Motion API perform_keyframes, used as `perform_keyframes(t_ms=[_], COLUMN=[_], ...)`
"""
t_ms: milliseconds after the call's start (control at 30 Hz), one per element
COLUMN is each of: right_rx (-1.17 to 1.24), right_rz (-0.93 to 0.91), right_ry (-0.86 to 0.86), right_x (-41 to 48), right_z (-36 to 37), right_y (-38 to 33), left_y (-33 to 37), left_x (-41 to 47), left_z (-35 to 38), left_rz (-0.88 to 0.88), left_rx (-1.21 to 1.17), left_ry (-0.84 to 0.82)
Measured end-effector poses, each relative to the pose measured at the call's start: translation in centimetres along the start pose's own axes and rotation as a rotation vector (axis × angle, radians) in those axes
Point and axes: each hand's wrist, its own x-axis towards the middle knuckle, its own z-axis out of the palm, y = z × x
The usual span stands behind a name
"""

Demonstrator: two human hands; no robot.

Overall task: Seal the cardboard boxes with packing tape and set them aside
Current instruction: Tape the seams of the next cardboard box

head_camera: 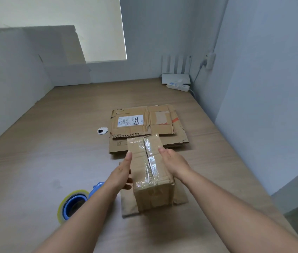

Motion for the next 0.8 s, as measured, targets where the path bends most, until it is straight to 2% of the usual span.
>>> perform_keyframes(t_ms=[133, 233, 300, 400, 500, 800], right_rx=[-0.046, -0.033, 0.095, 0.388, 0.595, 0.482], right_rz=[0.084, 0.078, 0.025, -0.163, -0.218, -0.003], right_ry=[-0.086, -0.073, 0.005, 0.13, 0.205, 0.074], right_x=[0.0, -0.7, -1.0, -2.3, -3.5, -5.5], right_z=[-1.5, -2.3, -3.3, -5.7, -7.1, -3.7], right_y=[-0.4, -1.6, -2.6, -4.4, -4.9, -1.0], left_y=[0.4, 1.6, 2.9, 5.0, 5.9, 0.8], left_x=[0.2, -0.4, -1.1, -2.4, -3.8, -4.8], left_z=[-0.3, -0.2, -0.7, -2.0, -2.5, -0.5], left_rz=[-0.087, 0.006, 0.125, 0.344, 0.447, 0.127], left_rx=[0.067, 0.099, 0.072, -0.144, -0.44, -0.443], left_ry=[-0.009, -0.011, 0.009, 0.037, 0.067, 0.072])
